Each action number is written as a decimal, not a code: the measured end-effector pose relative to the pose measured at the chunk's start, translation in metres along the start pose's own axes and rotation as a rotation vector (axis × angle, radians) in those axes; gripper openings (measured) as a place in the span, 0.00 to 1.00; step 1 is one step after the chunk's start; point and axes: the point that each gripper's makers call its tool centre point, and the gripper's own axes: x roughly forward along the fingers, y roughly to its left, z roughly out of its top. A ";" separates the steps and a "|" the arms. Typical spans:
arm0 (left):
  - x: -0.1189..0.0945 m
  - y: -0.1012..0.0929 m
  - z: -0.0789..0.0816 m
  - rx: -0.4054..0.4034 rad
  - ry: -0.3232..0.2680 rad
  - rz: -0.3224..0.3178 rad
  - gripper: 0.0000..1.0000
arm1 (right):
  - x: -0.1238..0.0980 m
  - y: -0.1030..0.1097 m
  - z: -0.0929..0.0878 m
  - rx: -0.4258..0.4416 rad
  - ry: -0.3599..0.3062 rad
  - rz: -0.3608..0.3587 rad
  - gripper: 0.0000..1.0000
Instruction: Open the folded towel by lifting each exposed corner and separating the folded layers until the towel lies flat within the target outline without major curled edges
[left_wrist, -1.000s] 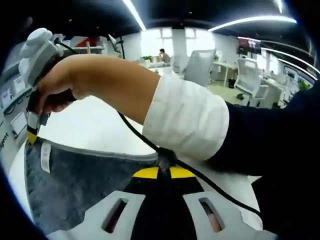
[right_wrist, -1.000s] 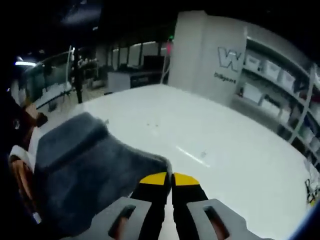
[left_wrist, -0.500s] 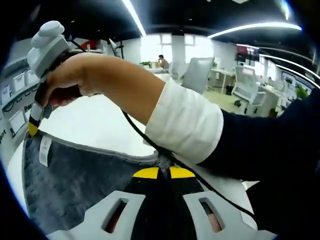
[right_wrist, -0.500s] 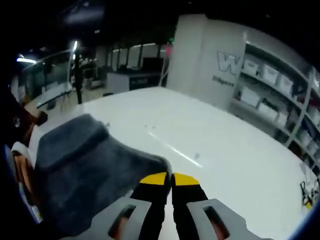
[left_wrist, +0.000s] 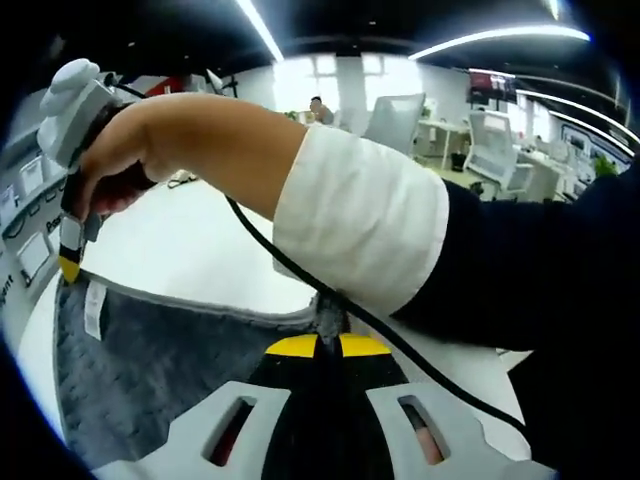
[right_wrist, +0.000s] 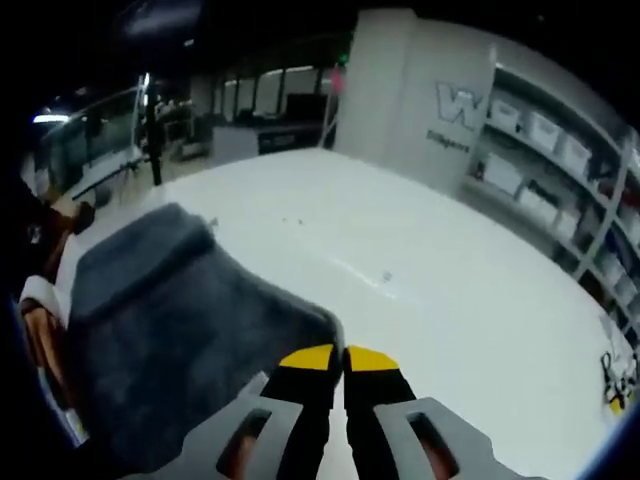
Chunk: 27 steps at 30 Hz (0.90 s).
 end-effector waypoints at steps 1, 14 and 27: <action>0.002 0.000 0.001 -0.001 0.000 0.000 0.05 | 0.000 -0.002 -0.001 -0.001 0.002 -0.002 0.00; 0.023 -0.007 0.015 0.030 0.009 -0.020 0.05 | -0.017 -0.022 -0.024 -0.003 0.032 -0.027 0.00; 0.052 -0.011 0.030 0.041 0.000 -0.043 0.05 | -0.039 -0.054 -0.037 -0.001 0.040 -0.056 0.00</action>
